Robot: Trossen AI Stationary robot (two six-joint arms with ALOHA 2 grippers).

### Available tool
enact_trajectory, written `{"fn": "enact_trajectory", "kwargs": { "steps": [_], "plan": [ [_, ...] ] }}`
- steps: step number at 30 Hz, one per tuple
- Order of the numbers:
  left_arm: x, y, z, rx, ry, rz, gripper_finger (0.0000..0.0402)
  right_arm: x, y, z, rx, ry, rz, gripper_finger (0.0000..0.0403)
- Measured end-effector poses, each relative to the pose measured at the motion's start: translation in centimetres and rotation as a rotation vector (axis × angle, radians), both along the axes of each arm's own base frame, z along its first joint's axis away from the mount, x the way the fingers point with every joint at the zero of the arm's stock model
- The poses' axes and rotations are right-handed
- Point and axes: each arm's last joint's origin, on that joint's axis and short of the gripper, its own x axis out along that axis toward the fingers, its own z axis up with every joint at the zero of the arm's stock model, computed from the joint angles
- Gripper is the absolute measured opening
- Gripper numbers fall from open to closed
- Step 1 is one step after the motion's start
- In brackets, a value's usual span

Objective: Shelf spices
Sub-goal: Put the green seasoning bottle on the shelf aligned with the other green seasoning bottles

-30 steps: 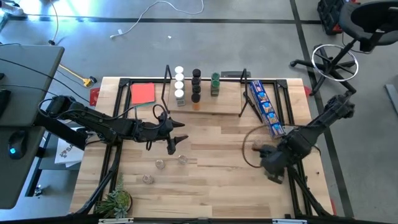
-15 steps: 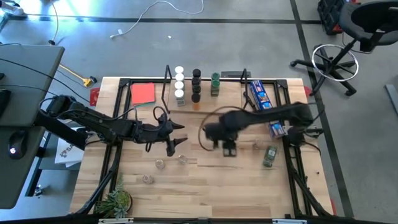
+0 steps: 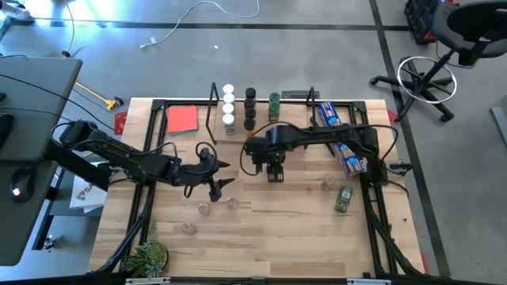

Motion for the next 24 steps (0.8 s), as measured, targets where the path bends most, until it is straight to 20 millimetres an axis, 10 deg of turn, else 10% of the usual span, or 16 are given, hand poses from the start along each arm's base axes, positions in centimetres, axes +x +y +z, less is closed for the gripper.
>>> {"fn": "enact_trajectory", "kwargs": {
  "steps": [13,19,24],
  "plan": [
    [0.0,0.0,0.0,-0.019,-0.001,-0.003,0.0268,-0.9,-0.2,3.4,-0.101,-0.112,0.041,0.0308],
    [0.0,0.0,-0.1,-0.016,0.006,-0.002,0.0268,-5.3,0.7,6.5,-0.121,-0.245,0.054,0.031],
    [0.0,0.0,-0.1,-0.015,0.006,-0.002,0.0268,-9.7,0.9,3.4,-0.115,-0.474,0.002,0.0311]
  ]
}}
